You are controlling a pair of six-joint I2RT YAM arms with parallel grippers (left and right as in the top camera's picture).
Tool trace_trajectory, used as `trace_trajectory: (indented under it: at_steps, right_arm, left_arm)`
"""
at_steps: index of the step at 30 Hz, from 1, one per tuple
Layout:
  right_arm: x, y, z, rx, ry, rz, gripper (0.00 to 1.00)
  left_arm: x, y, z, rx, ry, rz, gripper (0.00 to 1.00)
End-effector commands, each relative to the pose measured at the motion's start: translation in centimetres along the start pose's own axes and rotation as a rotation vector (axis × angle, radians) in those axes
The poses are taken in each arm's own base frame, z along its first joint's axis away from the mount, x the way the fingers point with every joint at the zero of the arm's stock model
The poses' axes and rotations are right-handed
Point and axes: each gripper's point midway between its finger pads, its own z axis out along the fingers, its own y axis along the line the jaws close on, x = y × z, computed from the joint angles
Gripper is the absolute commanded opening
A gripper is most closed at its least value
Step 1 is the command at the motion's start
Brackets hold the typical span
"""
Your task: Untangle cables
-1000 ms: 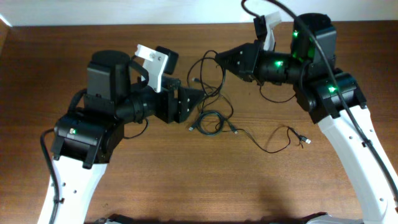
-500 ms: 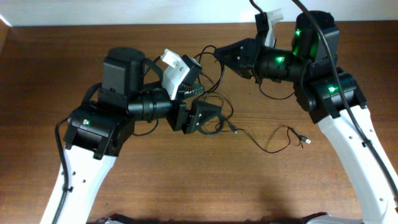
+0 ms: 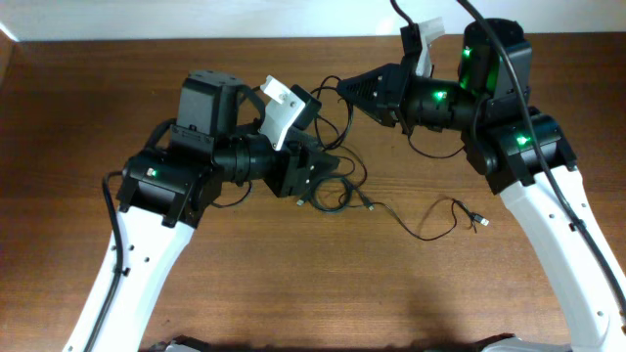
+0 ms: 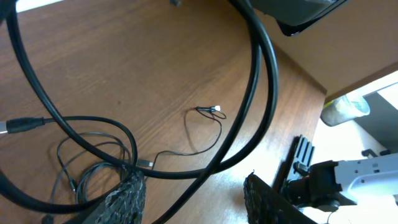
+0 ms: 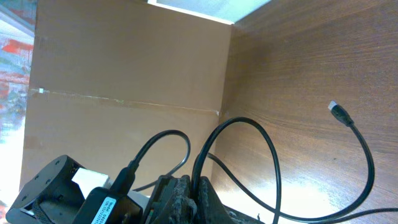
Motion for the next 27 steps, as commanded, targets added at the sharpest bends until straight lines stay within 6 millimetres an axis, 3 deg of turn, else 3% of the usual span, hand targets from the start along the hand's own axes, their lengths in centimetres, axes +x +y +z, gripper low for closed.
trace_trajectory:
  at_steps: [1,8,12,15,21,27]
  right_arm:
    - [0.5,1.5,-0.6,-0.031,0.012,-0.021,0.04]
    - [0.5,1.5,-0.6,-0.031,0.012,-0.021,0.04]
    - [0.6,1.5,-0.6,-0.031,0.012,-0.021,0.04]
    - [0.6,1.4,-0.6,-0.028,0.012,-0.021,0.05]
    - [0.2,1.0,-0.6,-0.009,-0.011,-0.027,0.07]
    - [0.1,1.0,-0.6,-0.007,-0.014,-0.043,0.07]
  left_arm:
    - [-0.4,0.5,-0.2,-0.041,-0.007,0.051,0.51]
    - [-0.4,0.7,-0.2,-0.05,-0.005,0.054,0.31]
    - [-0.4,0.7,-0.2,-0.05,-0.006,0.055,0.08]
    - [-0.5,0.7,-0.2,-0.051,-0.008,0.056,0.0]
    - [-1.7,-0.4,-1.6,-0.057,-0.054,0.094,0.0]
    - [-3.2,-2.6,-4.3,-0.067,-0.133,0.159,0.0]
